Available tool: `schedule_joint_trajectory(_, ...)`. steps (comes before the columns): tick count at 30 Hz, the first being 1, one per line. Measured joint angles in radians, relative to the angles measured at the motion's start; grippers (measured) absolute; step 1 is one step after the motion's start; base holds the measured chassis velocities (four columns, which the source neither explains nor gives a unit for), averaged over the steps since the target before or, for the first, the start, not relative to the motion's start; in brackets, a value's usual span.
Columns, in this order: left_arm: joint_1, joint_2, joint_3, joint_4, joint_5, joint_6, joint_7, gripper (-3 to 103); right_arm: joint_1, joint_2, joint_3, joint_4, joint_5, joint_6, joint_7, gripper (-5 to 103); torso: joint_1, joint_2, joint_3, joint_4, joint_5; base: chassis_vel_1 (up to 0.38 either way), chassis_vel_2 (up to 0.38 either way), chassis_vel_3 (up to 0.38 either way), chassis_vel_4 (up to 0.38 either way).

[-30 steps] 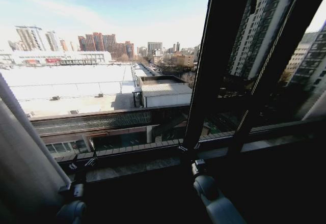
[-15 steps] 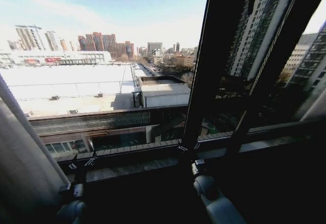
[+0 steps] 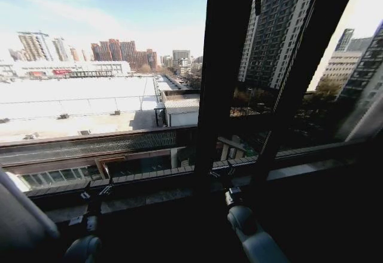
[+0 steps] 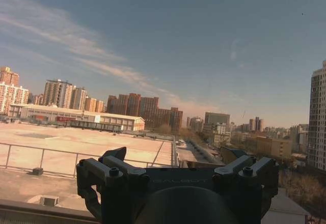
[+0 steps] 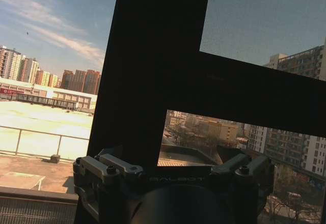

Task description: Open the curtains by pulling them apart, changing their state from closed to fully open.

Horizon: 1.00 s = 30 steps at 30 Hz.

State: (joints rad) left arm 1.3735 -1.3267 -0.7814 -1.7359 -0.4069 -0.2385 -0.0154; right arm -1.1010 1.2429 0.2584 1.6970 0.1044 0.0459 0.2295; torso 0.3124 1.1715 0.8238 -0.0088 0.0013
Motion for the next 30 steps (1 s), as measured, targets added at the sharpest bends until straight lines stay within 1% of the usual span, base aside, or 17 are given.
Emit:
schedule_joint_trajectory(10, 0.000, 0.000, 0.000, 0.000, 0.000, 0.000, 0.001, 100, 0.000, 0.000, 0.000, 0.000, 0.000, 0.000, 0.000, 100, 0.000, 0.000, 0.000, 0.0001, 0.0003, -0.393, -0.315, 0.386, 0.319)
schedule_joint_trajectory(17, 0.000, 0.000, 0.000, 0.000, 0.000, 0.000, 0.001, 100, 0.000, 0.000, 0.000, 0.000, 0.000, 0.000, 0.000, 100, 0.000, 0.000, 0.000, 0.0001, -0.0004, -0.404, -0.332, 0.406, 0.323)
schedule_joint_trajectory(19, 0.000, 0.000, 0.000, 0.000, 0.000, 0.000, 0.001, 100, 0.000, 0.000, 0.000, 0.000, 0.000, 0.000, 0.000, 100, 0.000, 0.000, 0.000, 0.0001, 0.0002, -0.362, -0.319, 0.382, 0.326)
schedule_joint_trajectory(24, 0.000, 0.000, 0.000, 0.000, 0.000, 0.000, 0.001, 100, 0.000, 0.000, 0.000, 0.000, 0.000, 0.000, 0.000, 100, 0.000, 0.000, 0.000, 0.0002, -0.0003, -0.374, -0.321, 0.394, 0.315)
schedule_joint_trajectory(26, 0.000, 0.000, 0.000, 0.000, 0.000, -0.001, 0.001, 100, 0.000, 0.000, 0.000, 0.000, 0.000, 0.000, 0.000, 100, 0.000, 0.000, 0.000, -0.0001, 0.0003, -0.394, -0.313, 0.384, 0.320)
schedule_joint_trajectory(30, 0.000, 0.000, 0.000, 0.000, 0.000, 0.000, 0.001, 100, 0.000, 0.000, 0.000, 0.000, 0.000, 0.000, 0.000, 100, 0.000, 0.000, 0.000, 0.0001, -0.0001, -0.386, -0.343, 0.387, 0.320)
